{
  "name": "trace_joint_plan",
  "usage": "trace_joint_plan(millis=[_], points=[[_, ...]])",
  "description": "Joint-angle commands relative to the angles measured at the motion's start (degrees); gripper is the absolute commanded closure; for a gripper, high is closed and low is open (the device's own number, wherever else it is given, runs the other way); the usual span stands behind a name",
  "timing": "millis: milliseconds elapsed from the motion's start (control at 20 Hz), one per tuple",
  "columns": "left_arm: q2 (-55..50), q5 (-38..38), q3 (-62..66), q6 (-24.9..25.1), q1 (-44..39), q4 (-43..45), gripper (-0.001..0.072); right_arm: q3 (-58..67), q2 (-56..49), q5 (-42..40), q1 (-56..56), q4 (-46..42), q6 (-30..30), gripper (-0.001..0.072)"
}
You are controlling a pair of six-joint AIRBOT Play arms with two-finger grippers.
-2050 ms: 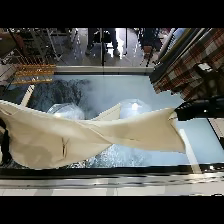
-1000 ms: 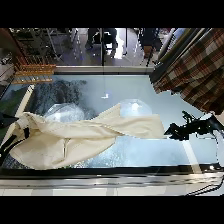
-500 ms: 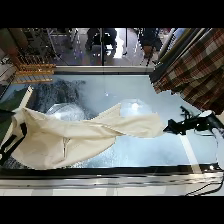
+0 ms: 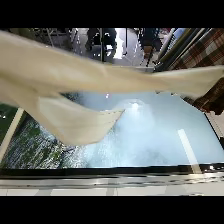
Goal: Fold the clothes and pants, and hang the long-sleeved shirts on hangers.
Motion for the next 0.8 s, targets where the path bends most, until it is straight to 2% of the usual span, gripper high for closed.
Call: trace_joint_plan(millis=[0, 50, 150, 200, 300, 500, 600, 750], points=[[4.22, 8.15, 4.44, -3.96, 18.36, -19.21, 0.0688, 13.16, 8.79, -4.31, -7.21, -6.91, 1.86, 0.0687], [4.15, 7.39, 4.42, -5.66, 24.33, -18.14, 0.0688, 14.60, 10.05, -5.20, -8.37, -8.92, 1.79, 0.0687], [3.30, 6.43, 4.42, -8.96, 34.38, -8.98, 0.0688, 14.93, 11.98, -5.49, -8.90, -11.93, 0.68, 0.0687], [2.82, 6.32, 4.39, -10.01, 37.46, -2.64, 0.0687, 14.95, 12.00, -4.55, -8.90, -11.98, 0.07, 0.0687], [2.21, 4.35, 4.37, -10.84, 38.27, 7.32, 0.0687, 13.94, 11.85, -1.38, -8.90, -9.92, -0.74, 0.0687], [2.23, -6.10, 4.37, -10.80, 27.93, 23.02, 0.0687, 6.84, 11.50, 10.60, -8.90, 1.57, -0.85, 0.0688], [2.16, -10.93, 4.22, -10.82, 19.87, 36.48, 0.0687, 2.27, 11.30, 16.81, -8.90, 5.84, -2.08, 0.0688], [2.16, -13.40, 0.83, -10.84, 8.00, 56.59, 0.0687, -6.19, 11.54, 23.12, -8.90, 5.40, -2.19, 0.0689]])
